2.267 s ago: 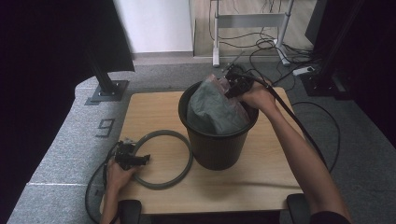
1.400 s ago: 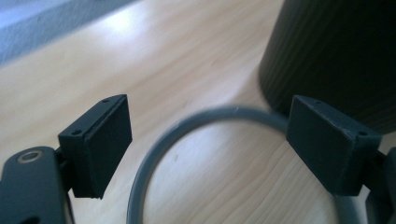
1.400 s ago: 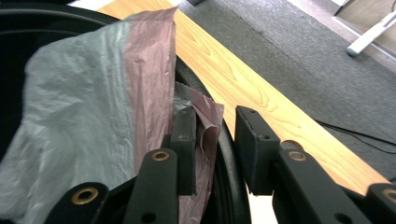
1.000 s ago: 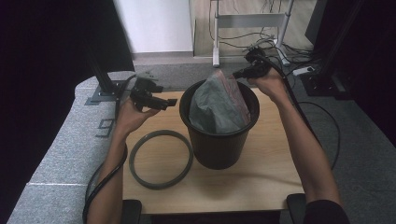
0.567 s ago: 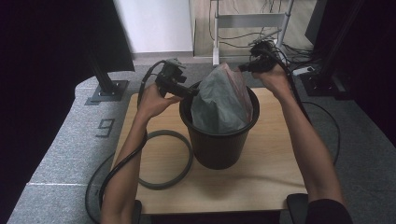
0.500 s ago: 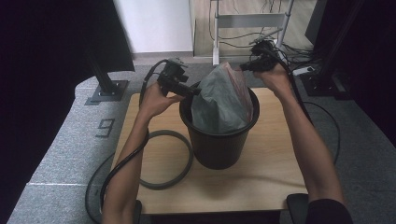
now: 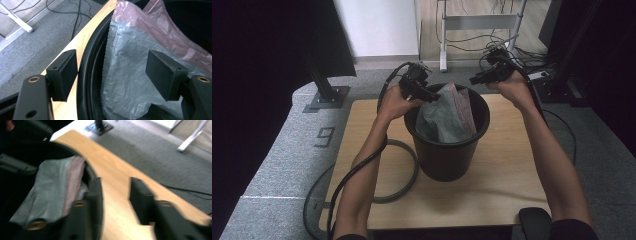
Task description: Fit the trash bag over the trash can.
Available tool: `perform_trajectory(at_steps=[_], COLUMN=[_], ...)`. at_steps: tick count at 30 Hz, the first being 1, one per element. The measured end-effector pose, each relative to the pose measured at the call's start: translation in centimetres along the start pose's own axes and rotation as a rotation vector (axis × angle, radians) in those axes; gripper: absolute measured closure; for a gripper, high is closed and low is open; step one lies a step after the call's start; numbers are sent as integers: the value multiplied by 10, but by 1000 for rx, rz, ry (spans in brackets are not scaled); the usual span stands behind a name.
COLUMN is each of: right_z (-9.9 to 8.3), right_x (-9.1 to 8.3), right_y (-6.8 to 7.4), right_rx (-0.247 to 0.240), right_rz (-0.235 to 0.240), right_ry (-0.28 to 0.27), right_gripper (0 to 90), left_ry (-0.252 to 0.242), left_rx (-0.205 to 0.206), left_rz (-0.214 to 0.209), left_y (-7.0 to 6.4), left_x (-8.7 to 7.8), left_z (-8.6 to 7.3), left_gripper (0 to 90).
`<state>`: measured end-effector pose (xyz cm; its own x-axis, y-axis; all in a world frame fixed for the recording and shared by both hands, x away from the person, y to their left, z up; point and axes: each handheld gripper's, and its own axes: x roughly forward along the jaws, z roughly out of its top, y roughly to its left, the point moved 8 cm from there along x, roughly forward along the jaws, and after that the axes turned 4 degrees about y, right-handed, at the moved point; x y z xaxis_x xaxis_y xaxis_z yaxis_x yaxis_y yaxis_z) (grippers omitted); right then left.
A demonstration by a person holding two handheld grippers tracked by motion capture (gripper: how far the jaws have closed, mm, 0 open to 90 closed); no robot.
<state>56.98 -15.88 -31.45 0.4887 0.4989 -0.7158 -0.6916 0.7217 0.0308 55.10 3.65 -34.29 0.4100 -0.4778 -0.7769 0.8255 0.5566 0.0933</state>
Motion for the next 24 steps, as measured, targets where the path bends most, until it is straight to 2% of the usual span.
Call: perform_trajectory(at_steps=[2,3,4,5,6,8,9,10,11,14,17,18,19,24], right_z=[0,-1,-4,-4,-9,-13,-14,-14,-14,-14,-18,-18,-17,-14], right_x=[8,13,25,25,36,43,45,45,44,41,36,36,33,27], right_y=[9,13,19,19,22,22,22,22,22,20,16,16,15,15], right_rx=[-21,-32,-69,-69,-111,-144,-152,-152,-172,-160,-118,-118,-105,-104], right_rz=[33,38,30,30,-3,-32,-41,-41,-53,-30,18,18,33,32], right_ry=[15,24,62,62,110,148,154,154,150,151,146,146,127,94], right_gripper=[410,375,357,357,414,546,640,640,713,731,742,742,744,750], left_ry=[-6,-10,-6,-4,-5,2,9,9,4,-4,-4,-2,1,9], left_rx=[-8,-12,-12,-13,-13,-13,-14,-14,-18,-20,-22,-26,-26,-21], left_rz=[-1,-1,-1,-3,-1,-5,-11,-11,-17,-32,-43,-43,-40,-34], left_y=[1,1,2,2,2,2,2,2,2,1,0,0,-1,-1], left_x=[0,0,0,1,1,3,4,4,4,4,5,6,6,6], left_z=[0,0,0,0,0,-1,-2,-2,-2,-2,-3,-3,-3,-3], left_gripper=[250,249,246,246,243,243,246,255,259,282,302,302,312,312])
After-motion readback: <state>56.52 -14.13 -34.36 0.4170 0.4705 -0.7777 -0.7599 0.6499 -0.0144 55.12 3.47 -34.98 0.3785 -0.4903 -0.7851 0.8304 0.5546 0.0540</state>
